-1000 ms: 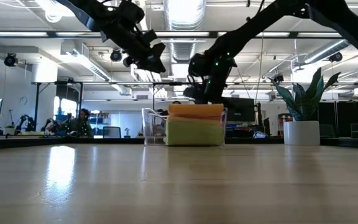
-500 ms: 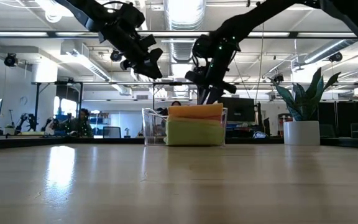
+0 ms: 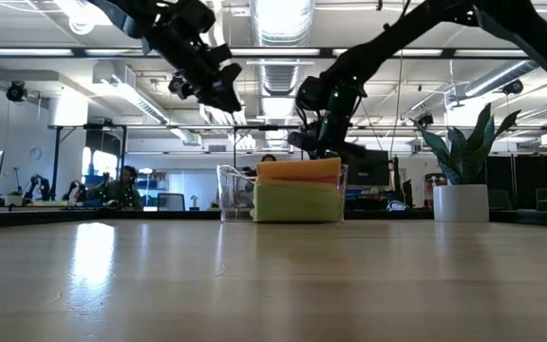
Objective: Fold microfiber towels
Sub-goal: Stack the orange microfiber towel on top of the pink microfiber towel into the transparent bin, then return to Home Position
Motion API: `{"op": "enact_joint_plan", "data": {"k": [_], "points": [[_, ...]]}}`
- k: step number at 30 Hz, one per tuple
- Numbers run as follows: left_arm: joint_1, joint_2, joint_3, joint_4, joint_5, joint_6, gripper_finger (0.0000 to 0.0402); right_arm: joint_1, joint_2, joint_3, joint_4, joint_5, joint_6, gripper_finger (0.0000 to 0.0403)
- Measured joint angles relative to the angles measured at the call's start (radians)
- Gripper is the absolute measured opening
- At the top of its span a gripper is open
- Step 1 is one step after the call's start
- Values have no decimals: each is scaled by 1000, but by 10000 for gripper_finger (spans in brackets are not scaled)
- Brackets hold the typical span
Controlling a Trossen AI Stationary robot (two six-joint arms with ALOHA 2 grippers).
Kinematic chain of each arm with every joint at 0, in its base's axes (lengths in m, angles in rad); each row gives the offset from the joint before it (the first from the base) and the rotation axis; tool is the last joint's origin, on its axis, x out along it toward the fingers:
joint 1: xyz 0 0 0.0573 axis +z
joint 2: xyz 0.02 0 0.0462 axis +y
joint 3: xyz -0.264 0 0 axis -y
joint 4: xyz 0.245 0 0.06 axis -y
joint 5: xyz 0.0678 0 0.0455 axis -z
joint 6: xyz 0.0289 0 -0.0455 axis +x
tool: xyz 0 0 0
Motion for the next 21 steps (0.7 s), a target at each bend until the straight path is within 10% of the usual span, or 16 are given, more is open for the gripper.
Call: {"op": "enact_joint_plan", "data": {"k": [21], "points": [[-191,-171,-22,-245,1,-73,134,69,-244,10,-131,-58,-60,88]]}}
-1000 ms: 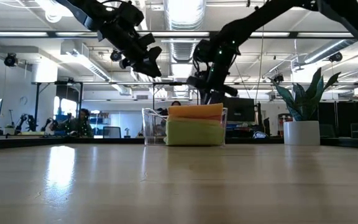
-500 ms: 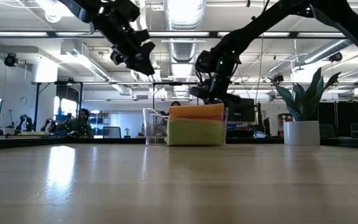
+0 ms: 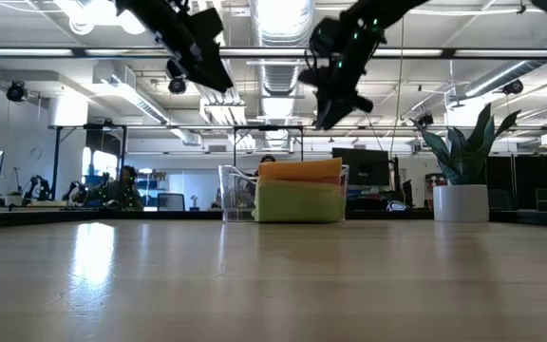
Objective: Fold microfiber towels
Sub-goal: Return to Home Position
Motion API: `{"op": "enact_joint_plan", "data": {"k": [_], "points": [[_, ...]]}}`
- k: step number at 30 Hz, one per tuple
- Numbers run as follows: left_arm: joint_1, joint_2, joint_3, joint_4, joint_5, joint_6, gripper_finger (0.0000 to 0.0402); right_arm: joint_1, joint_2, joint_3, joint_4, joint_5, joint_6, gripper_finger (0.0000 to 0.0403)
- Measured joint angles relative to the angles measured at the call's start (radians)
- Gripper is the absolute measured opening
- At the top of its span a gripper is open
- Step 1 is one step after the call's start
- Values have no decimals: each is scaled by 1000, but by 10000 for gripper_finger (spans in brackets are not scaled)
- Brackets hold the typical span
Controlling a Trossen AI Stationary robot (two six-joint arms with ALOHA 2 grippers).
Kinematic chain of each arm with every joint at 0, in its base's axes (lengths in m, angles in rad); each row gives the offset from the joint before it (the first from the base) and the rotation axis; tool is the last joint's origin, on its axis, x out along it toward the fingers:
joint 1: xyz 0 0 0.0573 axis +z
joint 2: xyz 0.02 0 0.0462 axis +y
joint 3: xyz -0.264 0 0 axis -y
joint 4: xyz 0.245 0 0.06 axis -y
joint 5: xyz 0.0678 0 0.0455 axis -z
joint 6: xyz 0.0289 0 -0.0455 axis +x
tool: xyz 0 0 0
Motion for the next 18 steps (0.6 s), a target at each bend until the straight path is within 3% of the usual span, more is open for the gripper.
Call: {"op": "enact_joint_plan", "data": {"k": [6,15,18], "points": [[-130,-78,-107,30,0,-68,120,137,-111,-39,4,6,-16,84],[-330,-277,-415,177,-4,-248,11,392,-208,-235,83,144,19,83],[-380,-363,-505,196,-9,-352,6,476,-216,-298,138,144,45,80]]}}
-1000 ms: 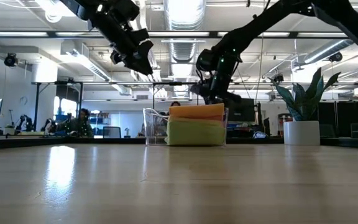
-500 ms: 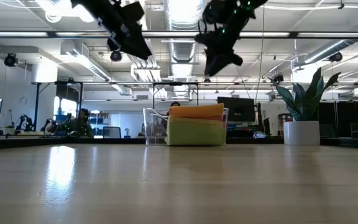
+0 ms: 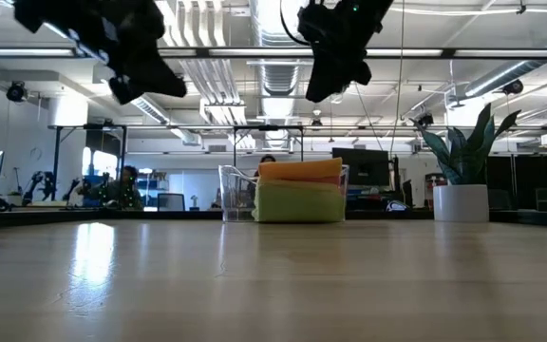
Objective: Fold microfiber towels
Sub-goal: Return to Home Position
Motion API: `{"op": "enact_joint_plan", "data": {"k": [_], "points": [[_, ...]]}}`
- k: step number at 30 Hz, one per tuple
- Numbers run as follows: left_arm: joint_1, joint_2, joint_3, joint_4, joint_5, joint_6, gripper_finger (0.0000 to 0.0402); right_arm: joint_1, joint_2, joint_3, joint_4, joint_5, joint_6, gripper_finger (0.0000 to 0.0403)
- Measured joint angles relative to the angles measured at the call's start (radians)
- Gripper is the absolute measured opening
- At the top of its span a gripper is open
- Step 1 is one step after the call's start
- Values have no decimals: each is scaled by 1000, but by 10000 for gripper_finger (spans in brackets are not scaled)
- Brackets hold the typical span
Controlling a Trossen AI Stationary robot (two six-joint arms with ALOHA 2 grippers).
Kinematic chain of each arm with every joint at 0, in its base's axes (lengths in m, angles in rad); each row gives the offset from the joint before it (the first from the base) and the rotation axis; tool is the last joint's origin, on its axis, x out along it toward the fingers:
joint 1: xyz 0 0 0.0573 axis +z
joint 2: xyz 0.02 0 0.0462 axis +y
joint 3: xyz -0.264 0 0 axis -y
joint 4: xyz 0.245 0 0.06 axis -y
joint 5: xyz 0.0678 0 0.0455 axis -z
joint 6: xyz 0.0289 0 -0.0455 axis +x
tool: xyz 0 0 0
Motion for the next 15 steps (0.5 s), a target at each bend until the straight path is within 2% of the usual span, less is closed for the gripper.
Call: {"op": "enact_joint_plan", "data": {"k": [5,9,15], "points": [[-65,-148,-118,33,-5,-49,1,115,2,-61,71,-1,60,80],[-77,-256,-182,64,-19,-66,1,193,4,-98,167,0,124,84],[-78,-384,-257,73,8,-72,0,251,4,-106,307,7,140,79]]}}
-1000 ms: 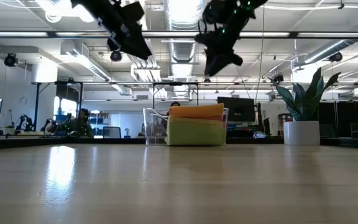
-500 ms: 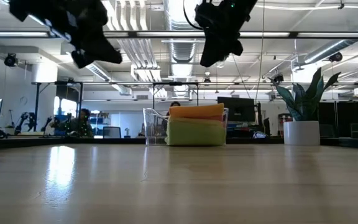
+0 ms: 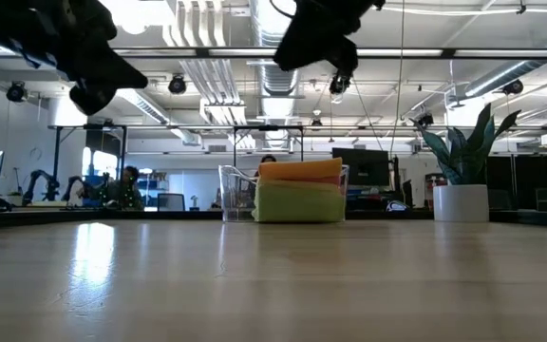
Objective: Fold microfiber towels
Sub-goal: Return to Home Position
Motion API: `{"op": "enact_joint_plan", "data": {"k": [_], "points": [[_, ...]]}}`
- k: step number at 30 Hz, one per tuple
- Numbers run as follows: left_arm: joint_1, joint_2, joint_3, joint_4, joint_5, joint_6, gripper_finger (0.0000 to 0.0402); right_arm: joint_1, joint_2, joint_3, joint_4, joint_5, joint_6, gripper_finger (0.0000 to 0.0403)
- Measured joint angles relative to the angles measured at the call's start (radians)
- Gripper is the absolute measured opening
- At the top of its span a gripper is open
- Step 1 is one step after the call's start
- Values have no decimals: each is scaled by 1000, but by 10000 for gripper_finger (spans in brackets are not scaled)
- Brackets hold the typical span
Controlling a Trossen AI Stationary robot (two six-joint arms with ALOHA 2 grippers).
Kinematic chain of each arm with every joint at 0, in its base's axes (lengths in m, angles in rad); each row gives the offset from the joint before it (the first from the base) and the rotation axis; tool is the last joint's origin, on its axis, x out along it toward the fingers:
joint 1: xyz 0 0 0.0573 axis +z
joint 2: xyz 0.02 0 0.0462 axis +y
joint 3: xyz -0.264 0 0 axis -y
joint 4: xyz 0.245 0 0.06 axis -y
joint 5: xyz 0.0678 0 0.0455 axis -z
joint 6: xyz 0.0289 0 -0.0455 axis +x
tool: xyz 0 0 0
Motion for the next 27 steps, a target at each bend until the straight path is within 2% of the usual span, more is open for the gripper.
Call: {"op": "enact_joint_plan", "data": {"k": [3,10,14,22,27], "points": [[-4,-49,-37,1,52,3,0,0,0,0,101,11,-14,76],[-13,-205,-160,8,56,7,0,-9,0,0,283,12,52,77],[-13,-306,-228,26,56,8,0,-9,0,0,328,12,59,74],[-13,-488,-329,55,57,16,0,-14,-32,0,312,10,20,73],[-13,-497,-337,93,26,80,0,-40,-145,-1,192,9,-31,80]]}}
